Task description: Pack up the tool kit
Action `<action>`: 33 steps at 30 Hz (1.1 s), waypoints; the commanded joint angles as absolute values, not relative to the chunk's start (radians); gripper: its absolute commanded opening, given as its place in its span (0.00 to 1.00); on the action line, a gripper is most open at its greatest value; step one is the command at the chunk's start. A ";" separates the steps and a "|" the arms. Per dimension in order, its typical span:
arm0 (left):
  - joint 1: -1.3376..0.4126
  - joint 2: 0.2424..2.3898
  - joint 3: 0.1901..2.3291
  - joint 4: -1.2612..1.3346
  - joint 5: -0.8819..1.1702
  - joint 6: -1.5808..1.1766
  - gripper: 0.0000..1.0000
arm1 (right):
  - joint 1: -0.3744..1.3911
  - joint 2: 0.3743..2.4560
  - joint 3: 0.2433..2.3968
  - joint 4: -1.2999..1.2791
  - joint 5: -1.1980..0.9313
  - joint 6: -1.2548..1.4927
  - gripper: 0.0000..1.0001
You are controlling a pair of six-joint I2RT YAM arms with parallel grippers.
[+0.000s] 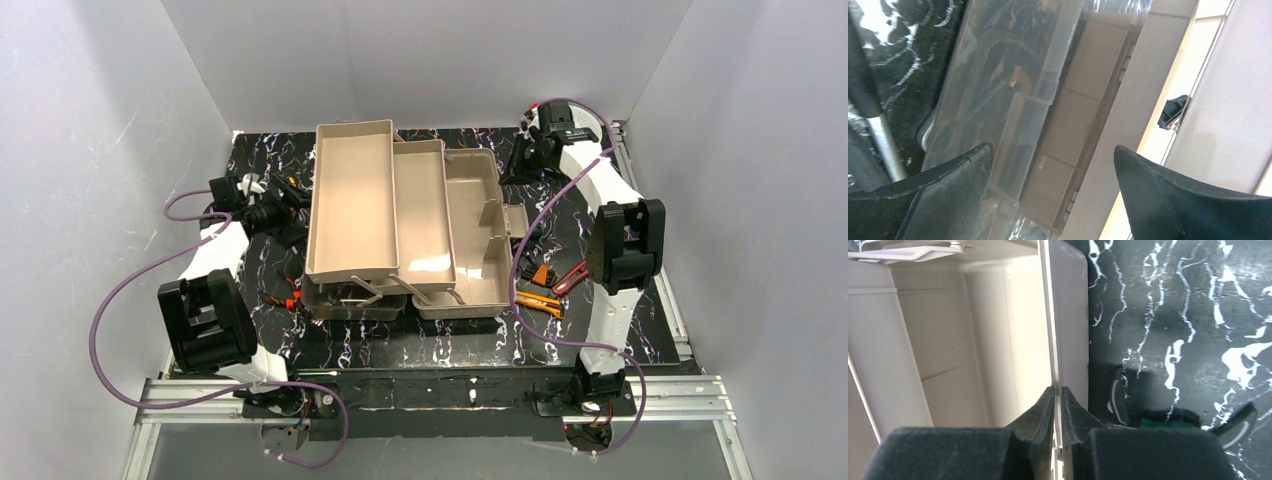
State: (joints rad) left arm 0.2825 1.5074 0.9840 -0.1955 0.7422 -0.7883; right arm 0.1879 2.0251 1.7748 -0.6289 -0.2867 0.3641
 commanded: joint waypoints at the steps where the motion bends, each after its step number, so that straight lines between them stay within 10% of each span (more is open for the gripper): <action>1: 0.187 1.462 1.035 -0.219 0.812 -0.762 0.88 | 0.127 2.028 1.798 -0.653 -0.222 0.343 0.15; 11: 0.139 1.547 1.116 -0.319 0.788 -0.696 0.91 | 0.121 1.999 1.798 -0.671 -0.155 0.333 0.18; 21: 0.228 1.425 1.238 -0.615 0.318 -0.526 0.98 | 0.122 1.892 1.708 -0.529 -0.256 0.370 0.49; 33: 0.243 1.478 1.206 -0.736 0.051 -0.559 0.91 | 0.121 1.776 1.638 -0.380 -0.261 0.411 0.50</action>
